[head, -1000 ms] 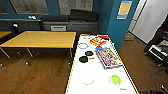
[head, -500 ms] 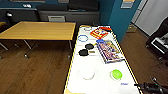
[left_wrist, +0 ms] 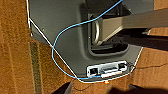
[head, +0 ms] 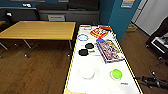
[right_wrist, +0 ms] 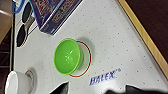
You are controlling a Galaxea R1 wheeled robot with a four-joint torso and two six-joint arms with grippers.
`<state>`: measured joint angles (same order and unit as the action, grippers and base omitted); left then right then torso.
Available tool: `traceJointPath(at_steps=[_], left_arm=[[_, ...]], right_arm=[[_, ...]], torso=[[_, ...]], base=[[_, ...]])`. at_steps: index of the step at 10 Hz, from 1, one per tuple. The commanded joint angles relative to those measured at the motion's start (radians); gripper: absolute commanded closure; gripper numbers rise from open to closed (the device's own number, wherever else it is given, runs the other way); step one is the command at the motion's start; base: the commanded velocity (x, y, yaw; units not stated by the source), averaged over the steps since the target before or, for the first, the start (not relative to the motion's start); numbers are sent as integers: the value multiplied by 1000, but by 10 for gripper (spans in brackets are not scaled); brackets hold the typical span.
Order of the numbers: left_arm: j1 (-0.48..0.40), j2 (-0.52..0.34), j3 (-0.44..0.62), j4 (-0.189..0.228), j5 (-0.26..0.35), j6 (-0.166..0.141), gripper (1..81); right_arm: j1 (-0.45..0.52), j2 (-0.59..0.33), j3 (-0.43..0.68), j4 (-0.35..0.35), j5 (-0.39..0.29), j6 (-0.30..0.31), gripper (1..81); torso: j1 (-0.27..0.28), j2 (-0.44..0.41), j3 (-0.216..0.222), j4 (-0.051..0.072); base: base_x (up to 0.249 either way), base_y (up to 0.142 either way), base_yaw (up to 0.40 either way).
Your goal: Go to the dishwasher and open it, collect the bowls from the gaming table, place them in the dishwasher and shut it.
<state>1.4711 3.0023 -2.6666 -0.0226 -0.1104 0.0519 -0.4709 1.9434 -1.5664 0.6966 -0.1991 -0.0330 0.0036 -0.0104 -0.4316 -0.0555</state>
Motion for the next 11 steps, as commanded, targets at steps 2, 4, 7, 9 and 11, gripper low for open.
traceJointPath(at_steps=[2,4,7,9,11], left_arm=[[9,-3,1,-11,72,2,10],[7,-2,-1,-13,72,2,10],[5,-2,-3,-17,72,2,10],[5,-3,-3,-20,72,2,10],[5,-6,-4,-23,72,2,10]], right_arm=[[102,64,-130,80,-43,30,10],[108,96,-180,80,-36,51,10],[137,149,-216,80,-28,76,10],[145,191,-251,78,-28,107,10],[136,241,-315,78,-25,150,10]], torso=[[0,0,0,0],[0,0,0,0],[0,0,0,0],[0,0,0,0],[0,1,0,0]], base=[[0,0,0],[0,0,0],[0,0,0],[0,0,0],[0,0,0]])
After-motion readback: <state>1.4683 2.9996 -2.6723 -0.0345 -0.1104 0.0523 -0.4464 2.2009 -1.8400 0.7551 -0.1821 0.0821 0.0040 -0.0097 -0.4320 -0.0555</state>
